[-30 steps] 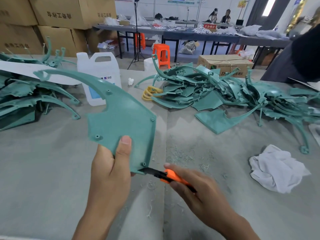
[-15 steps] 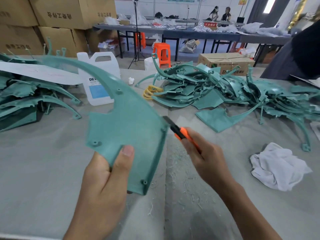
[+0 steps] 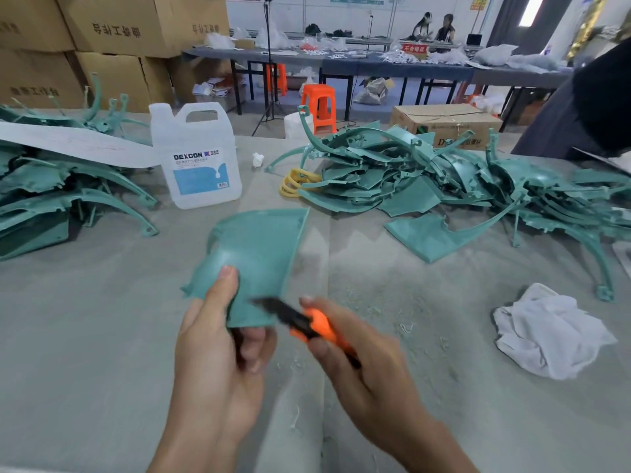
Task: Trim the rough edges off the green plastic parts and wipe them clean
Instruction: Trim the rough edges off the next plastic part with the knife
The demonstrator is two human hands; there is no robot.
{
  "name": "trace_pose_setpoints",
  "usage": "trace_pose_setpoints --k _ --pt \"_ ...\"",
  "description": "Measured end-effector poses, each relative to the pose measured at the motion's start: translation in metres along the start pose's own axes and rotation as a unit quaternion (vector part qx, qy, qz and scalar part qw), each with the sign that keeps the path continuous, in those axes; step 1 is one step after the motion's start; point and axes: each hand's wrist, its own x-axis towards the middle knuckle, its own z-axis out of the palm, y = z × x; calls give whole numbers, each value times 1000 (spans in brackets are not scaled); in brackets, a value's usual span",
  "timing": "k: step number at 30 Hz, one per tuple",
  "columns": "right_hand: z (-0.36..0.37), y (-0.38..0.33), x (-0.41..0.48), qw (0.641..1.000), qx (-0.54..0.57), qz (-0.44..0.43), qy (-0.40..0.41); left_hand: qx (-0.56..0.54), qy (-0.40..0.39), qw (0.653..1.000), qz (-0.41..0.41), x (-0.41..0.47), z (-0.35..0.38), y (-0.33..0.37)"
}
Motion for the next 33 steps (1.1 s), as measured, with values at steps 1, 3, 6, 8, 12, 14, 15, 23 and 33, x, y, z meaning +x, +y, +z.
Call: trace_pose_setpoints --k 1,3,6,8,12,14,15,23,33 --pt "-3 4 8 999 9 21 31 1 -17 1000 -15 -3 -2 0" --pt "-13 22 28 989 19 102 110 25 -49 998 -37 -12 -5 2" --pt "-35 59 51 970 -53 211 108 63 -105 992 -35 -24 -8 1" --pt "-49 83 48 958 -160 237 36 112 -109 988 -3 -23 -11 0" --pt "-68 109 20 879 -358 260 -179 149 -100 983 35 -8 -27 -5" --pt "-73 114 7 859 -380 258 -226 146 -121 981 33 -2 -37 -11" --pt "-78 114 3 863 -379 263 -207 164 -122 978 31 1 -41 -15" --pt "-181 155 -39 770 -461 439 39 230 -118 966 14 12 -60 -29" --pt "-213 122 -55 844 -289 415 178 98 -106 988 -62 6 -51 -29"
